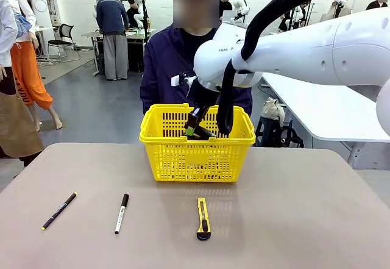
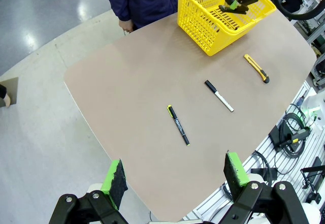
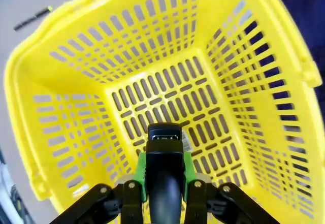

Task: Place the items the person wants into the basket.
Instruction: Pick up the item the person points to and place it in the Market Basket.

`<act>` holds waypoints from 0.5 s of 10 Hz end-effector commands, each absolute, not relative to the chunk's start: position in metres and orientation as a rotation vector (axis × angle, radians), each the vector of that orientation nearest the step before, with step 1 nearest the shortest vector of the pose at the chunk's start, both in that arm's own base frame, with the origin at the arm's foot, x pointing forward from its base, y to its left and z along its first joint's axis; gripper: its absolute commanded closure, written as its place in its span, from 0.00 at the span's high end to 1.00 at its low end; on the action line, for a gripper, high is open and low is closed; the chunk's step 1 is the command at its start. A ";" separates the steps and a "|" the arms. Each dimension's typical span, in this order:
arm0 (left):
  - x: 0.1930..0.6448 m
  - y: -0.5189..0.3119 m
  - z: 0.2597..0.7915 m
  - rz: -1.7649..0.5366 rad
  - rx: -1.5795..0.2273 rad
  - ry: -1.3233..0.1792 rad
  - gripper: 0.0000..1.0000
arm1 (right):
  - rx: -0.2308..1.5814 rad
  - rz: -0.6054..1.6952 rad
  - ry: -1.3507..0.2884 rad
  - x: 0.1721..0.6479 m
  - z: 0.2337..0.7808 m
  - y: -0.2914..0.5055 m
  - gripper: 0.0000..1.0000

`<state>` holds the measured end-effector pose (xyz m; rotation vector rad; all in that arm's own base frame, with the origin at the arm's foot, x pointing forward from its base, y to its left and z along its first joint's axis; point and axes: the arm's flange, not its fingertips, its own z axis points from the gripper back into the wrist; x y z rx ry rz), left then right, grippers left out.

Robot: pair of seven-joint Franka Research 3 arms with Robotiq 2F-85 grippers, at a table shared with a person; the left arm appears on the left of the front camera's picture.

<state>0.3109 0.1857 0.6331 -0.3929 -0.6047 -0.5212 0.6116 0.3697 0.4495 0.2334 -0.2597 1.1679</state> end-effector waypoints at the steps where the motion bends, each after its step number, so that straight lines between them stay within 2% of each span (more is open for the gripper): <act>1: 0.310 0.187 0.633 -0.532 -0.408 -0.616 1.00 | 0.205 1.206 -0.242 0.608 0.434 0.371 0.32; 5: 0.310 0.187 0.633 -0.532 -0.408 -0.616 1.00 | 0.206 1.217 -0.224 0.608 0.420 0.375 0.32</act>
